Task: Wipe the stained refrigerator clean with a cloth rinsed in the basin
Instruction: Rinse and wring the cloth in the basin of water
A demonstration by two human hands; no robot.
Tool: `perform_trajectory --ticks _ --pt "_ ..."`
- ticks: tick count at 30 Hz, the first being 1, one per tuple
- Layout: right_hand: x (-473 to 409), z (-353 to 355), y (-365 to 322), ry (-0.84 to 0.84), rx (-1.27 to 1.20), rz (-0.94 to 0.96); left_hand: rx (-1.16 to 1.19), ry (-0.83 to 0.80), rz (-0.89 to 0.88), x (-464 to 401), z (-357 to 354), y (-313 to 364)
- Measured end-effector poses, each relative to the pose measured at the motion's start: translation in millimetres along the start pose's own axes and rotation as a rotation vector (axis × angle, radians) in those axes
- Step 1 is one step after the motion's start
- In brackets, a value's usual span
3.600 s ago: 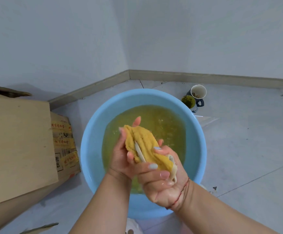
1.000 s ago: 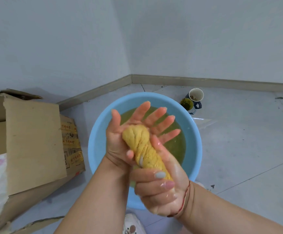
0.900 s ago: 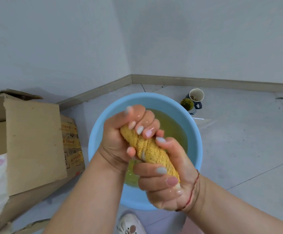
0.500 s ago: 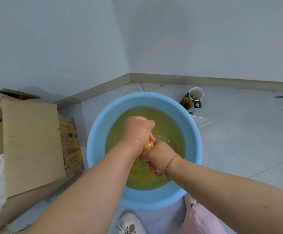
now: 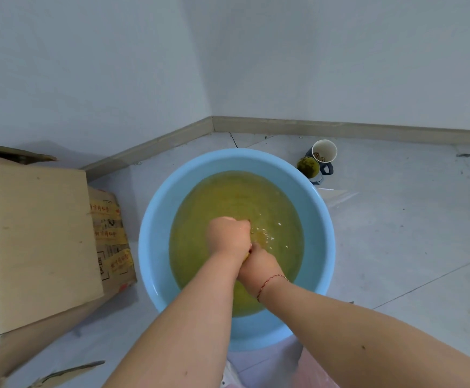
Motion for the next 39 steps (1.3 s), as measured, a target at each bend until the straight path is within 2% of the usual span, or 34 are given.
perform_trajectory --ticks 4,8,12,15,18,22,29,33,36,39 --pt "8 6 0 0.024 0.048 0.002 0.077 -0.005 0.085 8 3 8" --pt "27 23 1 0.131 0.182 -0.003 0.262 -0.075 0.216 27 13 21" --pt "60 52 -9 0.211 0.207 0.002 0.439 -0.244 0.329 57 32 45" --pt "84 72 -19 0.224 0.210 0.047 0.459 -0.292 0.321 81 46 61" --pt "109 100 -32 0.248 0.252 0.178 0.462 -0.240 0.229 108 66 85" --pt "143 137 -51 0.213 0.231 0.335 0.587 -0.261 0.159 138 93 115" --pt "218 200 -68 -0.062 -0.278 0.464 0.819 -0.297 0.061 206 126 183" --pt "252 231 -69 -0.170 -0.528 0.474 0.756 -0.380 -0.023 246 146 210" --pt "288 264 -78 -0.149 -0.782 0.432 0.691 -0.470 -0.113 283 163 230" --pt "323 296 -90 -0.019 -0.827 0.330 0.526 -0.530 -0.206 317 178 246"
Point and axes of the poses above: each hand's wrist, its own x-axis away from the middle knuckle, its own z-axis out of the back of the hand, y = z × x, the point moved 1 cm from there along -x, towards the middle knuckle, and after that the axes turned 8 degrees about x, right-handed, at the moved point
